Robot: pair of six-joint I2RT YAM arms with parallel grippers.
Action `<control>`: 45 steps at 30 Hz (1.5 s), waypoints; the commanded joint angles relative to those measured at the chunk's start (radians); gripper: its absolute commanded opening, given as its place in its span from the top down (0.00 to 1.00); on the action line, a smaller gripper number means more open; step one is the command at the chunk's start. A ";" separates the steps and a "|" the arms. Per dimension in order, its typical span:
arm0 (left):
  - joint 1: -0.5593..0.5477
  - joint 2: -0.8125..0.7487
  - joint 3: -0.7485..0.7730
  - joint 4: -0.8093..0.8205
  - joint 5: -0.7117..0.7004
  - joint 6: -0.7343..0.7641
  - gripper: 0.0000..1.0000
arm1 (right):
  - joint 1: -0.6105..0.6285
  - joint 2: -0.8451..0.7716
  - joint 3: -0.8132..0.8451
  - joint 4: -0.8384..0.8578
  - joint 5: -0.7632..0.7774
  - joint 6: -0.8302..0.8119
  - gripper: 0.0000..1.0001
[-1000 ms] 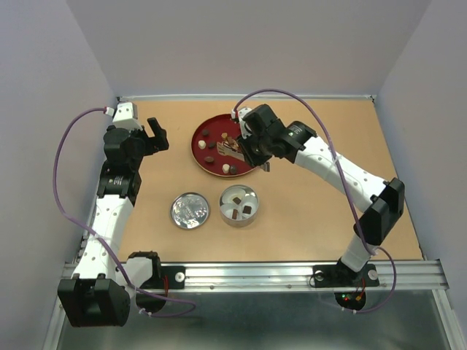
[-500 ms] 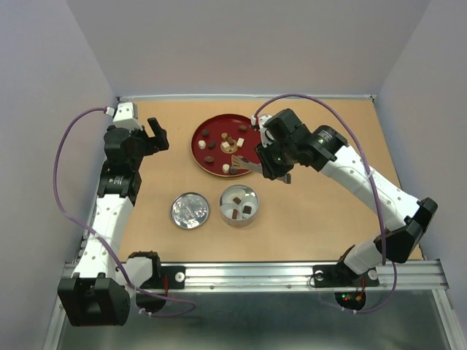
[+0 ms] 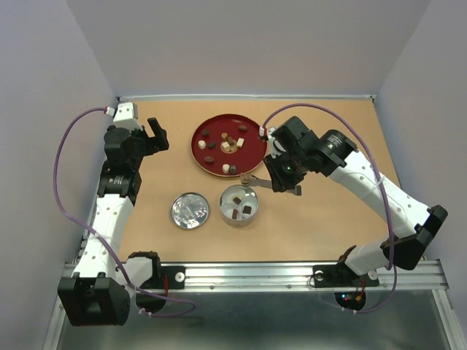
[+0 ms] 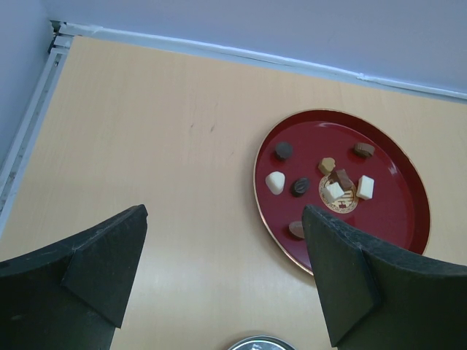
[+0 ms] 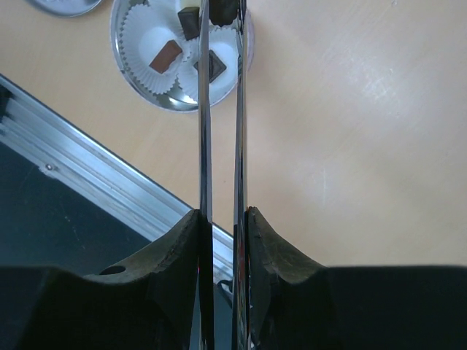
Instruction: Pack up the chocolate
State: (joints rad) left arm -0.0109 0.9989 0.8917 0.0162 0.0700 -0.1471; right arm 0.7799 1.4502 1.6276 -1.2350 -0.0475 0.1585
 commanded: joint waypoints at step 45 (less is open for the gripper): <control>0.003 -0.008 0.004 0.022 -0.004 0.009 0.01 | 0.002 0.001 0.040 -0.060 -0.061 0.084 0.55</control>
State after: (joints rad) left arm -0.0109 1.0004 0.8917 0.0135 0.0669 -0.1467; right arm 0.7803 1.4345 1.5814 -1.3266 -0.1299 0.2359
